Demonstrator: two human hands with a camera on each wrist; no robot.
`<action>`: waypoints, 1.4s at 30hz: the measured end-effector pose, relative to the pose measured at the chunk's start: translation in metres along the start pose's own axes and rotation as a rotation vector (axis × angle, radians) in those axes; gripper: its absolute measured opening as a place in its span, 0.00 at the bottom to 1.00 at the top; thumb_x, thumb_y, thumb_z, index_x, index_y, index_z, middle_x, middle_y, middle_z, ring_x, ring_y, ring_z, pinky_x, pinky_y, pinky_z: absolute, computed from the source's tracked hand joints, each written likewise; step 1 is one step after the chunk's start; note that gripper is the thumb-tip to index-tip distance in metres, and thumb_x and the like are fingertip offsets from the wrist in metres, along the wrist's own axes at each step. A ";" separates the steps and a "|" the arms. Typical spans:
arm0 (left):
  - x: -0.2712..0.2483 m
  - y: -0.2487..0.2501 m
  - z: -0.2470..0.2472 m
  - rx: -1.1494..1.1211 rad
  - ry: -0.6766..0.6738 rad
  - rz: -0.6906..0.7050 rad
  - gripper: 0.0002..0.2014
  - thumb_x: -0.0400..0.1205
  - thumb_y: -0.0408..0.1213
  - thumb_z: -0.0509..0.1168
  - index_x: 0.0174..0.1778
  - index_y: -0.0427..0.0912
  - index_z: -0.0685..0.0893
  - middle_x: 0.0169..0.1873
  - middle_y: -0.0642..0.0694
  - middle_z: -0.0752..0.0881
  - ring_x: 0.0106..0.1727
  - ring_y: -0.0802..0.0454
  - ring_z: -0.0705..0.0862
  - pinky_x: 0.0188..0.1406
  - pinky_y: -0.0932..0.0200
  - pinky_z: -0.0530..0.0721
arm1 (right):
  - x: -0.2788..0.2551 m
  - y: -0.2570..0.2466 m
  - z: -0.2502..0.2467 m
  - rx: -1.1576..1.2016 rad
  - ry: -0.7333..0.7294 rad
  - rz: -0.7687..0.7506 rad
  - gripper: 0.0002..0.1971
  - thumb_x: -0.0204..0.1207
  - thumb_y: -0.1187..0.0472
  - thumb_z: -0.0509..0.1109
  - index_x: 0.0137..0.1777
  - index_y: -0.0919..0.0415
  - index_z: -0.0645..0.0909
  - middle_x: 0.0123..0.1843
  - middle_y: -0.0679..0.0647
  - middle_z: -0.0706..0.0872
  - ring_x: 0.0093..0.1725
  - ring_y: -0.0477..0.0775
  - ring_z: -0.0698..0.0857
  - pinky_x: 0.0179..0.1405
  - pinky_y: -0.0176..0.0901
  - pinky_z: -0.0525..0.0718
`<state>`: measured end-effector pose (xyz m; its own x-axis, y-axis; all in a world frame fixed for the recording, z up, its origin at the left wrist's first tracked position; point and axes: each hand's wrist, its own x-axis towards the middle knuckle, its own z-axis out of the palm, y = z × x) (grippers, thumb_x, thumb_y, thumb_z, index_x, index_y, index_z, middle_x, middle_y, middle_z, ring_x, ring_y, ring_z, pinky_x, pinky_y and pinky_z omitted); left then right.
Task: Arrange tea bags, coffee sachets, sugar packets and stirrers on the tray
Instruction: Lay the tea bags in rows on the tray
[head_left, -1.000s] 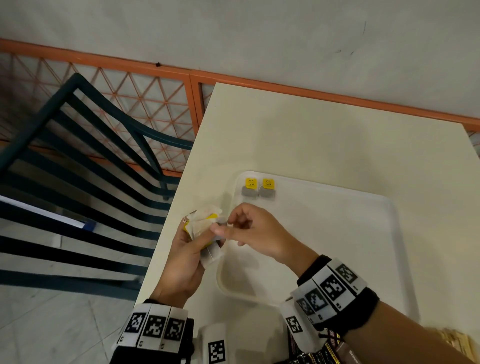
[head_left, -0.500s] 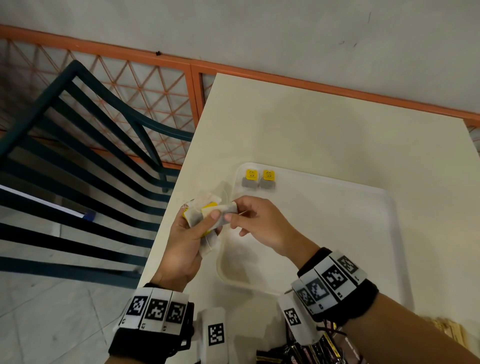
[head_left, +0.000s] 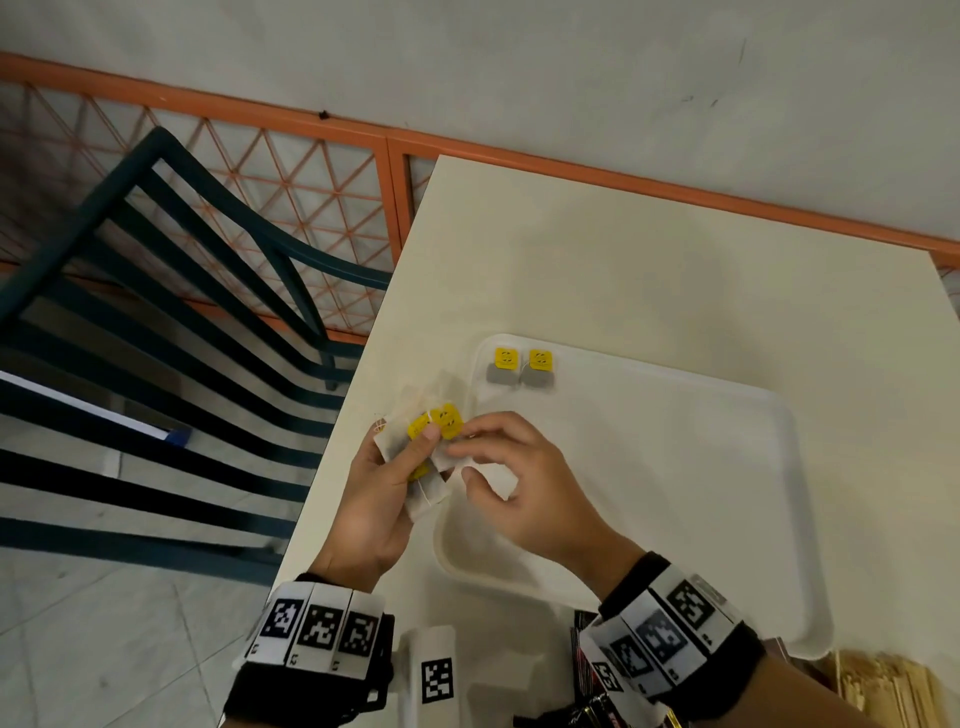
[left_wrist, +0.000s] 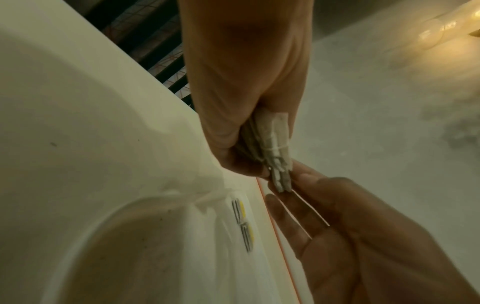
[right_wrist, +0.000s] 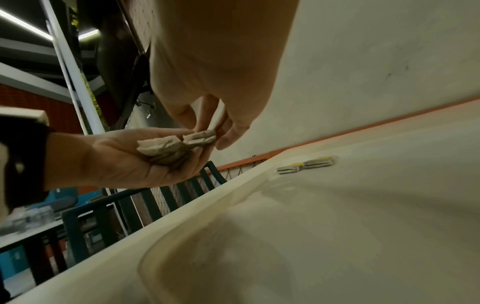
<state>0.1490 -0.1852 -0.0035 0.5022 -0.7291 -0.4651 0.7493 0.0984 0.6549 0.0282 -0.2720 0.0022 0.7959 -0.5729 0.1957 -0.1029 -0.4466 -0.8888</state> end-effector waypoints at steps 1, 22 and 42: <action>0.000 -0.001 -0.001 0.001 0.003 -0.005 0.33 0.70 0.39 0.72 0.70 0.30 0.73 0.60 0.34 0.84 0.55 0.46 0.87 0.49 0.54 0.87 | 0.001 -0.001 -0.001 0.051 0.024 0.050 0.08 0.73 0.66 0.69 0.49 0.60 0.87 0.52 0.53 0.82 0.51 0.41 0.84 0.52 0.31 0.82; 0.004 -0.006 -0.024 -0.031 0.019 -0.012 0.11 0.77 0.27 0.60 0.54 0.37 0.78 0.34 0.42 0.79 0.35 0.46 0.80 0.34 0.58 0.83 | 0.053 0.054 -0.011 0.125 0.286 0.720 0.13 0.71 0.75 0.68 0.34 0.56 0.74 0.37 0.56 0.82 0.35 0.55 0.82 0.44 0.51 0.87; 0.003 -0.010 -0.008 0.128 -0.013 0.011 0.16 0.76 0.31 0.65 0.61 0.40 0.80 0.48 0.41 0.89 0.48 0.47 0.88 0.44 0.53 0.89 | 0.038 0.013 0.006 0.221 -0.137 0.578 0.06 0.76 0.55 0.70 0.41 0.55 0.79 0.35 0.47 0.83 0.32 0.41 0.80 0.30 0.30 0.76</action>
<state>0.1463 -0.1831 -0.0167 0.5032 -0.7376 -0.4503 0.6824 0.0194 0.7307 0.0607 -0.2952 -0.0048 0.7193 -0.5793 -0.3836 -0.4253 0.0694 -0.9024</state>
